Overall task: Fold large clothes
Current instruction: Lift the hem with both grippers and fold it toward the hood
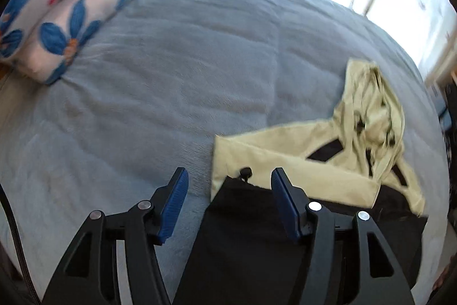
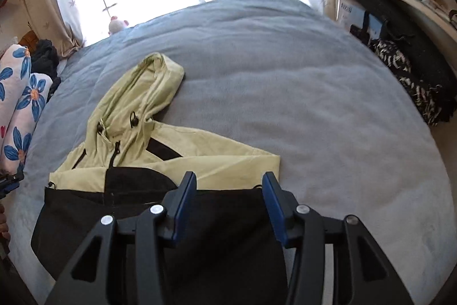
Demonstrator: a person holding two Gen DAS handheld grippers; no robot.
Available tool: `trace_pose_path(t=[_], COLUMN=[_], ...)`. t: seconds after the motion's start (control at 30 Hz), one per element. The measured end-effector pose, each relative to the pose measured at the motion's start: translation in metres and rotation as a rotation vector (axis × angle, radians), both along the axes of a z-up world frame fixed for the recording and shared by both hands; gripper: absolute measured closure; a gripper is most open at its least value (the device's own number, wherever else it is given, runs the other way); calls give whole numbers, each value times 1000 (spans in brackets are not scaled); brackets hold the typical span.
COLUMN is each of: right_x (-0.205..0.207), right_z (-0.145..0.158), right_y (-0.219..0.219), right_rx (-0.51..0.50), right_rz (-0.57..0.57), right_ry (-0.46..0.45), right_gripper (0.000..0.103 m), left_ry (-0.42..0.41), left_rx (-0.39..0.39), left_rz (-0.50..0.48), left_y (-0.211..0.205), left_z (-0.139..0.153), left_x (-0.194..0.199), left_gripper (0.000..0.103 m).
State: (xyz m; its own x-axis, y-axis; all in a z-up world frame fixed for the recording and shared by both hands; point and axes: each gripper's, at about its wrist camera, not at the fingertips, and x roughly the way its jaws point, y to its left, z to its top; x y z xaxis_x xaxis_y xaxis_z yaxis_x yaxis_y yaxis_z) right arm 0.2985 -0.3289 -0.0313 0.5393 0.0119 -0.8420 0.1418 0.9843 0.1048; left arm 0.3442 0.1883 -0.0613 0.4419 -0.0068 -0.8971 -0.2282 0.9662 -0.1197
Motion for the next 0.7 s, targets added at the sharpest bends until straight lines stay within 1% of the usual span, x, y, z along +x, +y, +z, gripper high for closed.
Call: trace_pose_path(t=[0.1, 0.17, 0.3, 0.37, 0.47, 0.57, 0.6, 0.63, 0.67, 0.7], right_x=[1, 0, -4, -4, -2, -3, -4, -6, -8, -10], right_z=[-21, -39, -66, -77, -91, -97, -98, -98, -97, -96], right_y=[-12, -25, -36, -39, -40, -37, -34, -31, -25, -22], right_rx=[29, 69, 116, 123, 137, 135, 118, 102, 49, 6], right_rz=[12, 6, -1, -1, 1, 4, 9, 13, 16, 13], right_ry=[37, 68, 120, 140, 167, 161, 151, 141, 125, 124], right_gripper=[55, 55, 55, 55, 55, 55, 56, 64, 70, 83], left_ry=[35, 53, 92, 97, 102, 103, 100, 95, 95, 92], left_rx=[1, 5, -32, -31, -8, 23, 33, 40, 53, 81], left_rz=[-76, -103, -137, -156, -183, -206, -213, -225, -233, -229], left_y=[-6, -8, -5, -6, -9, -13, -14, -16, -18, -19], left_z=[-29, -44, -71, -78, -85, -89, -89, -88, -88, -88], left_x=[-1, -6, -11, -13, -14, -16, -16, -17, -17, -18], left_gripper=[44, 44, 44, 44, 44, 45, 47, 59, 70, 77])
